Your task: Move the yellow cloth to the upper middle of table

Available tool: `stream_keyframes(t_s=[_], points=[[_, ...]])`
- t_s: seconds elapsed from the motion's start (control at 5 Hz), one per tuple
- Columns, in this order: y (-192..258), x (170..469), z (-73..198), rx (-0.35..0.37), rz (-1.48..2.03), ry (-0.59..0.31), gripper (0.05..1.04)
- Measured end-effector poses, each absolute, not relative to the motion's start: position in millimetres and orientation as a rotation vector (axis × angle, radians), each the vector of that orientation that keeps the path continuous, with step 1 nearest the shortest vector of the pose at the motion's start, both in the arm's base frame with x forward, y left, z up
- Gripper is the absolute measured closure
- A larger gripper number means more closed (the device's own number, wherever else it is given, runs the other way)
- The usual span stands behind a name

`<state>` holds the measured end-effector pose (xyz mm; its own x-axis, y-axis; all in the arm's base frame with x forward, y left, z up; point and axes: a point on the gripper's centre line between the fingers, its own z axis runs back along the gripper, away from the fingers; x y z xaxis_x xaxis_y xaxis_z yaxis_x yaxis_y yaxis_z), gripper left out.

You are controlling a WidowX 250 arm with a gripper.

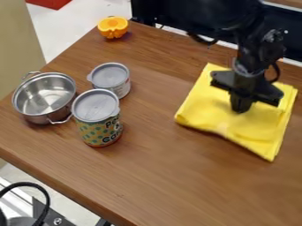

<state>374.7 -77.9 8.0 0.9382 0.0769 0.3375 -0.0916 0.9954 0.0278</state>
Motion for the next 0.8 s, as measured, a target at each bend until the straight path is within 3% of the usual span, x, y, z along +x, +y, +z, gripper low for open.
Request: stream_keyframes(t_s=[0.8], points=[[-28,405,6,0.168,0.092,-0.287,1.031]])
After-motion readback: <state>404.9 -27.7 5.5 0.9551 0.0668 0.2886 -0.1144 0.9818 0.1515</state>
